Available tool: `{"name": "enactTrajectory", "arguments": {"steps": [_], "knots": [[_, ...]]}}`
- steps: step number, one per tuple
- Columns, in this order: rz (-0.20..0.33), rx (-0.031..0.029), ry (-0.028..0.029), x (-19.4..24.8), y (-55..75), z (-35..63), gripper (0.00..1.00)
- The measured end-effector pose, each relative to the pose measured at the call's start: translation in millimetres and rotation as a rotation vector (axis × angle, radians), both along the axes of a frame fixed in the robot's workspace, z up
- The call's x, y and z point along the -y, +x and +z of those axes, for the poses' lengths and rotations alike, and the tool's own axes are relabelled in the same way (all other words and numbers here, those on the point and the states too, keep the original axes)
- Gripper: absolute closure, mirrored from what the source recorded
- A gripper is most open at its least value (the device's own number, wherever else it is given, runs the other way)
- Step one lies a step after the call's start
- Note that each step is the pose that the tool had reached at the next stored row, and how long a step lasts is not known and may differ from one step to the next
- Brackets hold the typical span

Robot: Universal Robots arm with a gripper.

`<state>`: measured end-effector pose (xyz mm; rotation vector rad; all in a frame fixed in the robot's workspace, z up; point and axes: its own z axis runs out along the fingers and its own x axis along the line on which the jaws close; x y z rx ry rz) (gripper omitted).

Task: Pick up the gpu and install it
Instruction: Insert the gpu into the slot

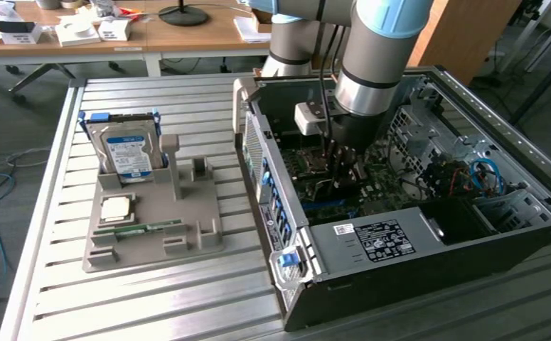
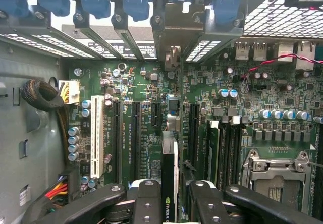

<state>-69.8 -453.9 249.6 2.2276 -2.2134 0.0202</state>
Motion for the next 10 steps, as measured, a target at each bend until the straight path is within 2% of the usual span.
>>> {"name": "enactTrajectory", "arguments": {"steps": [2,3,7,10], "knots": [[0.000,0.0003,-0.0001,0.0,0.0,0.0,0.73],[0.000,0.0003,-0.0002,0.0,0.0,0.0,0.66],[0.000,0.0001,-0.0004,0.1,0.0,1.0,0.66],[0.000,0.0003,-0.0001,0.0,0.1,9.8,0.66]]}}
